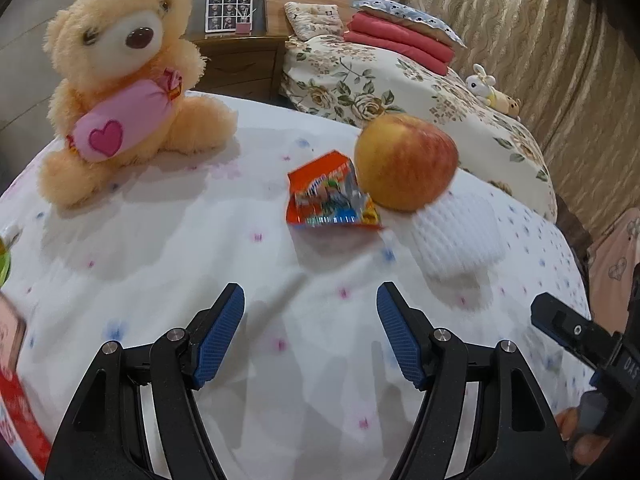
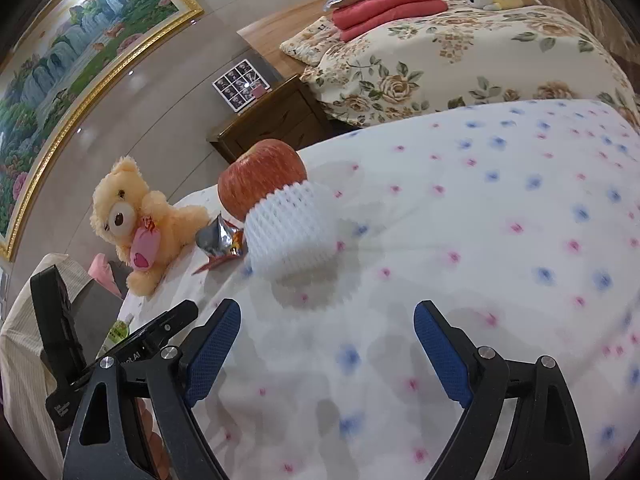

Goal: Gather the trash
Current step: 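Grasp the white foam net with the right tool while the left tool grasps the Ovaltine bag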

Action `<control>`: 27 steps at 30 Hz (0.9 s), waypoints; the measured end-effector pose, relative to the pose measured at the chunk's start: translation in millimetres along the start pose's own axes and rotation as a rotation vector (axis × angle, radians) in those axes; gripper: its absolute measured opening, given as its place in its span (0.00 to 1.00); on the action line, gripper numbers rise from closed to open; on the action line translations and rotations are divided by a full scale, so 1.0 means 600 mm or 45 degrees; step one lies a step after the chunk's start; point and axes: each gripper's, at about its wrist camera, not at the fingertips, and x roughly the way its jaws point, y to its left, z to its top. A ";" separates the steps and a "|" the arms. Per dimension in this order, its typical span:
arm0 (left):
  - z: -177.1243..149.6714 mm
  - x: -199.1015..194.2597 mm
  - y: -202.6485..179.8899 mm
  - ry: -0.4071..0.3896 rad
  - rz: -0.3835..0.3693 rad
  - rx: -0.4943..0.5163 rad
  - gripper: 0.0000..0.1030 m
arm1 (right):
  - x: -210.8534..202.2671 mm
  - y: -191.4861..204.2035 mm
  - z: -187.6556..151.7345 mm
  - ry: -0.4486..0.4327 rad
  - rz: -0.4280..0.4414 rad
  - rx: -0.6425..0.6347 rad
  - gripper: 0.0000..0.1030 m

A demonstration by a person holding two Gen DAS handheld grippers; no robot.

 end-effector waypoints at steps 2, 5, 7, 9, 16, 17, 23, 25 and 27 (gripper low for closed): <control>0.012 0.009 0.001 0.000 -0.002 -0.002 0.68 | 0.010 0.000 0.008 0.002 0.002 0.004 0.87; 0.029 0.019 -0.001 -0.008 0.004 0.003 0.68 | 0.029 0.003 0.022 0.002 -0.007 -0.001 0.87; 0.040 0.023 -0.002 -0.019 -0.001 -0.003 0.68 | 0.037 0.005 0.027 0.004 -0.009 -0.006 0.87; 0.052 0.030 -0.003 -0.029 -0.005 -0.002 0.68 | 0.048 0.007 0.034 0.008 0.003 0.000 0.87; 0.075 0.066 -0.005 -0.014 0.023 0.023 0.68 | 0.090 0.014 0.047 0.039 0.002 -0.012 0.83; 0.077 0.071 -0.005 -0.008 0.023 0.021 0.68 | 0.093 0.017 0.048 0.038 -0.004 -0.021 0.82; 0.077 0.094 -0.003 0.048 -0.016 0.008 0.52 | 0.106 0.029 0.049 0.048 -0.038 -0.092 0.65; 0.074 0.097 -0.004 0.059 -0.017 0.015 0.46 | 0.107 0.031 0.048 0.052 -0.033 -0.097 0.55; 0.074 0.095 -0.003 0.054 -0.025 0.016 0.41 | 0.109 0.029 0.047 0.058 -0.030 -0.091 0.45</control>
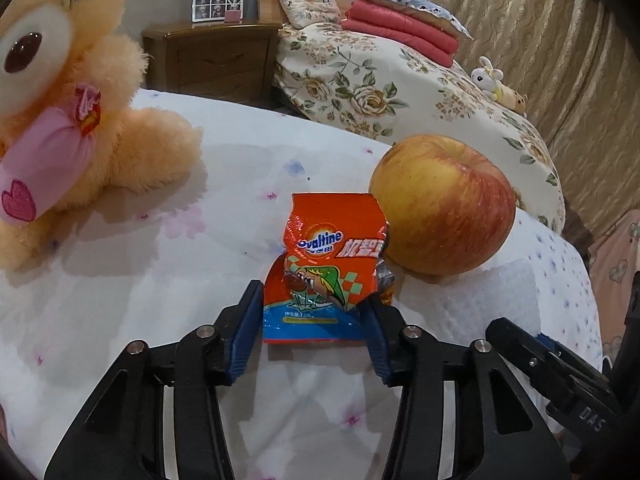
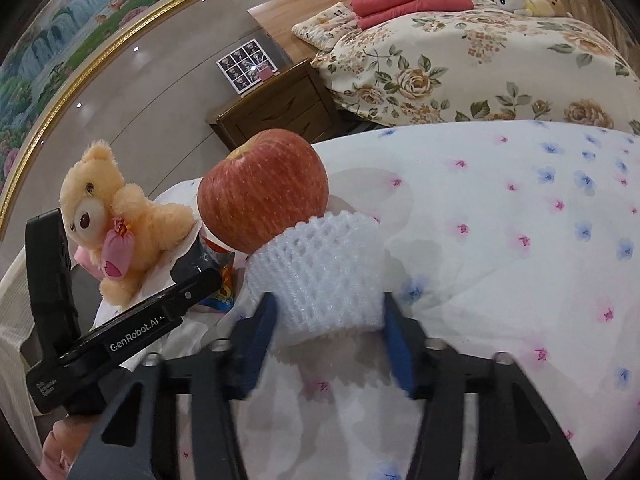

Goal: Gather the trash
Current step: 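Grasp the white foam net with the right tool while the left tool grasps the Ovaltine bag, then carry the white foam net and Ovaltine bag over the trash bin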

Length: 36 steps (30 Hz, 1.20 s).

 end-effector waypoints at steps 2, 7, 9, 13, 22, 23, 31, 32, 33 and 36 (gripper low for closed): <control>0.000 -0.001 -0.001 0.000 -0.008 0.005 0.39 | -0.001 -0.002 0.000 -0.005 0.000 0.008 0.37; -0.004 -0.009 -0.002 -0.004 -0.002 0.017 0.27 | -0.008 -0.005 -0.004 -0.005 0.034 0.037 0.31; -0.009 -0.019 -0.002 -0.012 -0.001 0.018 0.27 | -0.015 -0.003 -0.008 -0.006 0.045 0.033 0.30; -0.021 -0.036 -0.002 -0.016 -0.011 0.001 0.27 | -0.034 -0.007 -0.019 -0.010 0.067 0.047 0.30; -0.061 -0.074 -0.043 -0.010 -0.069 0.041 0.27 | -0.097 -0.035 -0.047 -0.055 0.044 0.081 0.30; -0.065 -0.077 -0.050 -0.007 -0.081 0.046 0.27 | -0.104 -0.040 -0.051 -0.060 0.041 0.087 0.30; -0.100 -0.100 -0.110 0.011 -0.139 0.111 0.27 | -0.155 -0.062 -0.077 -0.098 -0.004 0.099 0.30; -0.106 -0.103 -0.118 0.018 -0.145 0.121 0.27 | -0.162 -0.065 -0.081 -0.105 -0.009 0.100 0.30; -0.110 -0.105 -0.123 0.022 -0.148 0.129 0.27 | -0.169 -0.068 -0.084 -0.112 -0.010 0.103 0.30; -0.127 -0.115 -0.139 0.027 -0.161 0.141 0.27 | -0.189 -0.075 -0.092 -0.131 -0.014 0.113 0.30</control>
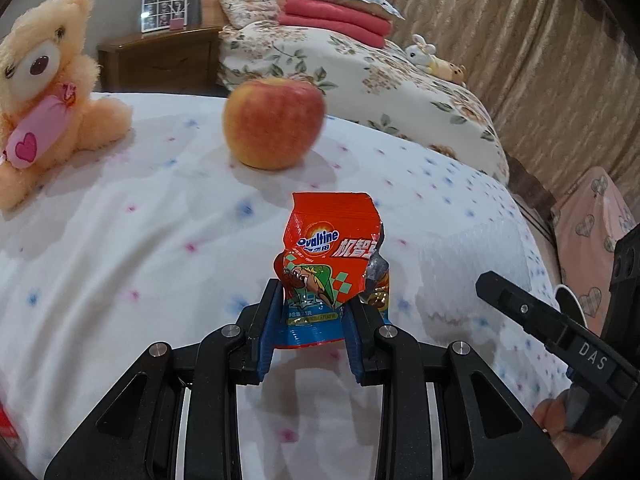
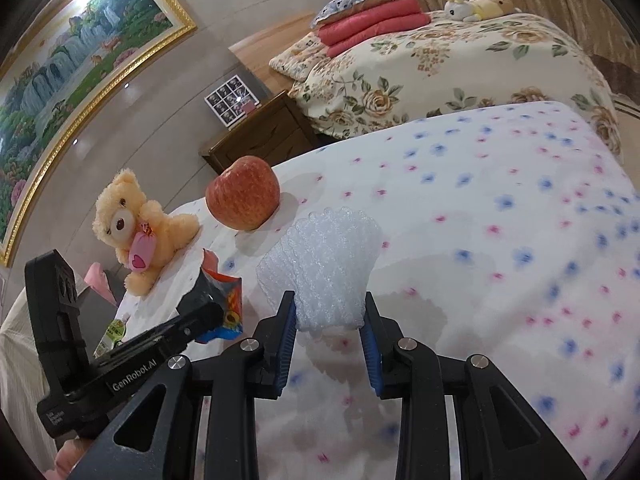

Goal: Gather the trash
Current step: 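Carry the white foam net and Ovaltine bag over the trash bin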

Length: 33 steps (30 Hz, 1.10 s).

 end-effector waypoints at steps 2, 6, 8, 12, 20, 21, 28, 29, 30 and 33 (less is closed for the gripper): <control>-0.006 -0.004 -0.015 0.000 -0.004 0.012 0.27 | -0.012 -0.005 -0.004 -0.011 -0.004 0.005 0.30; -0.017 -0.009 -0.051 0.010 -0.024 0.059 0.27 | -0.039 -0.021 -0.013 -0.037 -0.011 0.024 0.30; -0.024 -0.013 -0.067 0.009 -0.034 0.080 0.27 | -0.051 -0.030 -0.017 -0.046 -0.013 0.036 0.30; -0.035 -0.015 -0.100 0.014 -0.061 0.121 0.27 | -0.078 -0.049 -0.023 -0.067 -0.028 0.062 0.30; -0.058 -0.024 -0.154 0.022 -0.105 0.182 0.27 | -0.123 -0.083 -0.038 -0.108 -0.068 0.095 0.30; -0.061 -0.025 -0.159 0.024 -0.107 0.189 0.27 | -0.129 -0.088 -0.040 -0.113 -0.072 0.101 0.30; -0.081 -0.028 -0.198 0.041 -0.135 0.229 0.27 | -0.164 -0.118 -0.057 -0.142 -0.090 0.140 0.30; -0.083 -0.029 -0.204 0.043 -0.141 0.237 0.27 | -0.168 -0.121 -0.058 -0.147 -0.093 0.146 0.30; -0.085 -0.030 -0.209 0.044 -0.144 0.243 0.27 | -0.173 -0.125 -0.060 -0.151 -0.096 0.150 0.30; -0.089 -0.031 -0.226 0.047 -0.154 0.263 0.27 | -0.186 -0.138 -0.065 -0.164 -0.104 0.173 0.30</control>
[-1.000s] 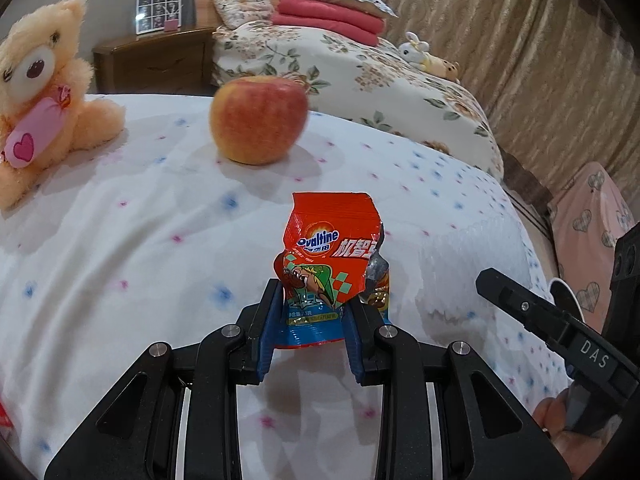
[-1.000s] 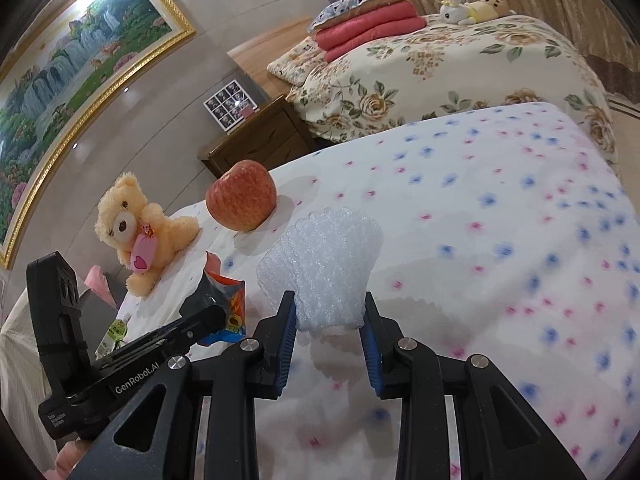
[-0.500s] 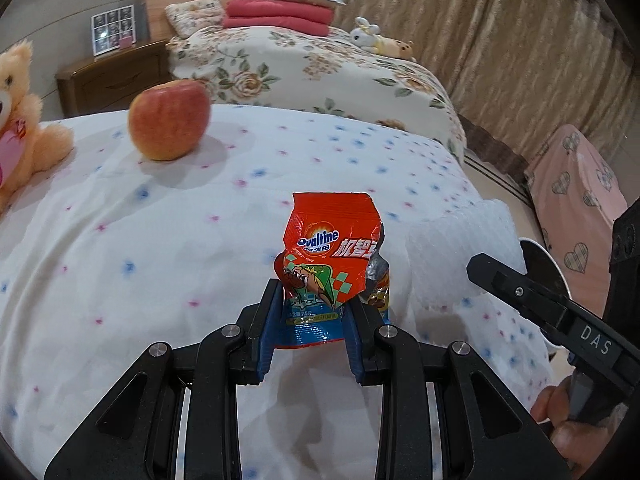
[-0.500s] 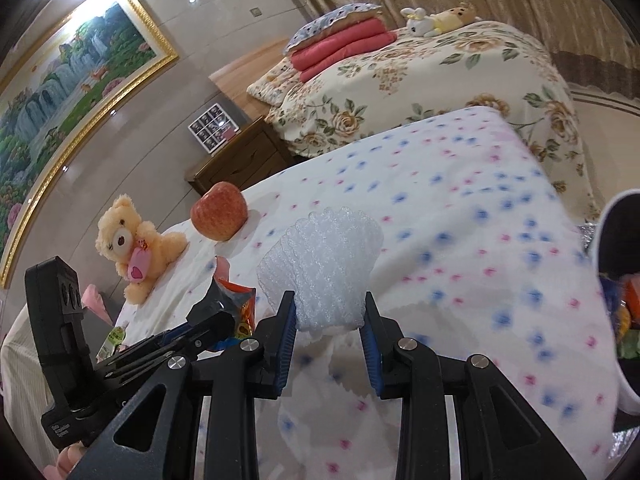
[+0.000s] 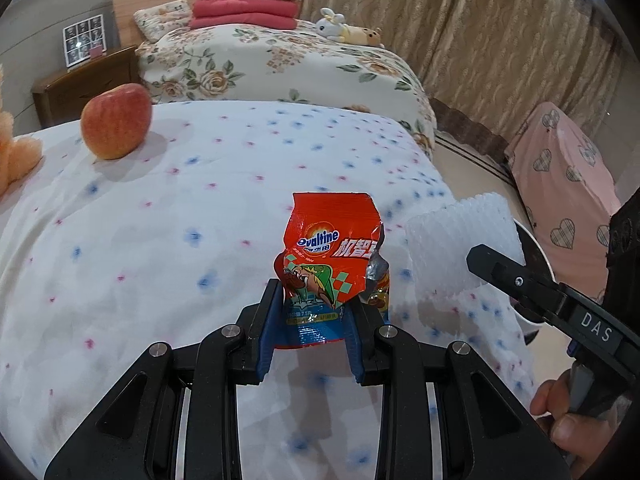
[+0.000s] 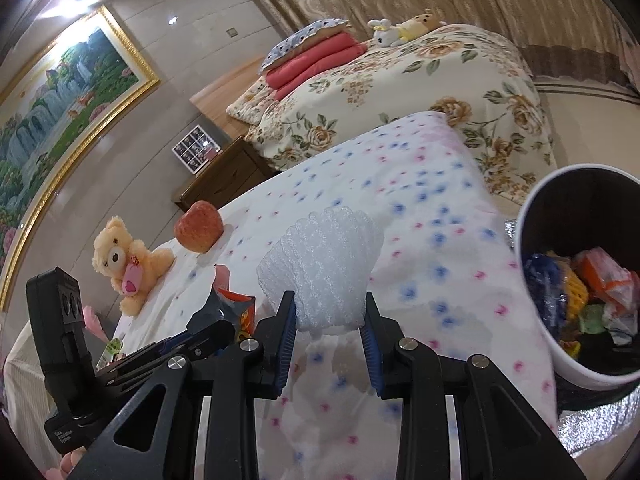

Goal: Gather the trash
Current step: 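Carry the white foam net and Ovaltine bag over the trash bin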

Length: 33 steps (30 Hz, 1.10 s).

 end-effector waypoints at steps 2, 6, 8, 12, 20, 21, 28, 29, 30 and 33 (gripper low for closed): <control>0.000 0.001 -0.009 0.002 -0.004 0.010 0.27 | -0.007 -0.008 -0.001 -0.007 -0.008 0.011 0.31; -0.004 0.003 -0.030 0.005 -0.015 0.033 0.27 | -0.021 -0.025 -0.004 -0.020 -0.021 0.029 0.31; -0.006 0.004 -0.041 0.009 -0.020 0.042 0.27 | -0.029 -0.033 -0.004 -0.027 -0.029 0.036 0.31; -0.007 0.010 -0.065 0.020 -0.036 0.067 0.27 | -0.041 -0.047 -0.006 -0.038 -0.042 0.051 0.31; -0.010 0.014 -0.106 0.031 -0.072 0.117 0.27 | -0.070 -0.078 -0.006 -0.068 -0.075 0.087 0.32; -0.010 0.015 -0.111 0.033 -0.076 0.124 0.27 | -0.073 -0.081 -0.006 -0.071 -0.079 0.091 0.32; -0.012 0.020 -0.139 0.040 -0.095 0.156 0.27 | -0.091 -0.104 -0.005 -0.092 -0.101 0.120 0.32; -0.012 0.020 -0.142 0.041 -0.098 0.158 0.27 | -0.093 -0.107 -0.005 -0.095 -0.103 0.124 0.32; -0.012 0.021 -0.146 0.042 -0.101 0.162 0.27 | -0.096 -0.109 -0.005 -0.098 -0.106 0.126 0.32; -0.011 0.022 -0.158 0.043 -0.111 0.176 0.27 | -0.104 -0.113 -0.007 -0.105 -0.112 0.133 0.32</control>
